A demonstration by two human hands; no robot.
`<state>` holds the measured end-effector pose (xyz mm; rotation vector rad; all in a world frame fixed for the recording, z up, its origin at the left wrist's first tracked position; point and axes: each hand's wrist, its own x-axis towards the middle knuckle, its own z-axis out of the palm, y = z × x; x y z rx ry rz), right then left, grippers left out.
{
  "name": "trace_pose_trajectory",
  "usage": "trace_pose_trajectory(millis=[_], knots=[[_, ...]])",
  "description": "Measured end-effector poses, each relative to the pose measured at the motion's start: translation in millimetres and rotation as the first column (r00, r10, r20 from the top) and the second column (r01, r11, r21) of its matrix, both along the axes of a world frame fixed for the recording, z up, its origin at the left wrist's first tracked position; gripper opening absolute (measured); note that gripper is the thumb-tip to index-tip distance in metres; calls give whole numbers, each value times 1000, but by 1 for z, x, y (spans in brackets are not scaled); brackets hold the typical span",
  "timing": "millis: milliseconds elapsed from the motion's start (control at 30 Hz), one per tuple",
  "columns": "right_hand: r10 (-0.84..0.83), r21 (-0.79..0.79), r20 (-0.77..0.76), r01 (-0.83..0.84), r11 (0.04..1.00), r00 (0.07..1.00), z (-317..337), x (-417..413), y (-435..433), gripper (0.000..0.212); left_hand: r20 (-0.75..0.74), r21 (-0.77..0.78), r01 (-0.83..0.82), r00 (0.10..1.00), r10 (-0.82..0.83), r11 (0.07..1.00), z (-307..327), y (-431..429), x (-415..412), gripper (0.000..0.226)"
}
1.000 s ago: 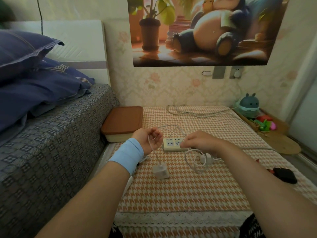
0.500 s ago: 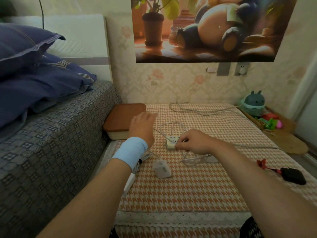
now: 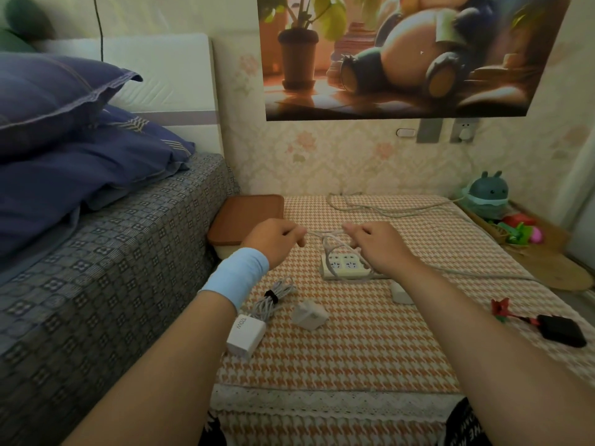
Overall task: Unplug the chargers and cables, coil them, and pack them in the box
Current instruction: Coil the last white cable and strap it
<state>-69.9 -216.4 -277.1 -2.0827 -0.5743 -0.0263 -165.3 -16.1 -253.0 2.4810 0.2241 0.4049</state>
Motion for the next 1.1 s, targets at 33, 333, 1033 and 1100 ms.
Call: trace_pose_trajectory(millis=[33, 333, 1033, 1100], knots=[[-26, 11, -12, 26, 1000, 1000, 0, 0, 1, 58, 39, -28, -87, 995, 88, 996, 2, 4, -1, 39], [156, -250, 8, -149, 957, 988, -10, 1, 13, 44, 60, -323, -360, 915, 399, 875, 2, 21, -9, 37], [373, -318, -77, -377, 870, 925, -1, -38, 48, 31, 144, 507, -122, 988, 55, 853, 3, 20, -22, 60], [427, -261, -46, -423, 868, 903, 1, -47, 51, 28, -34, 495, 119, 993, -117, 861, 1, 5, -17, 52]])
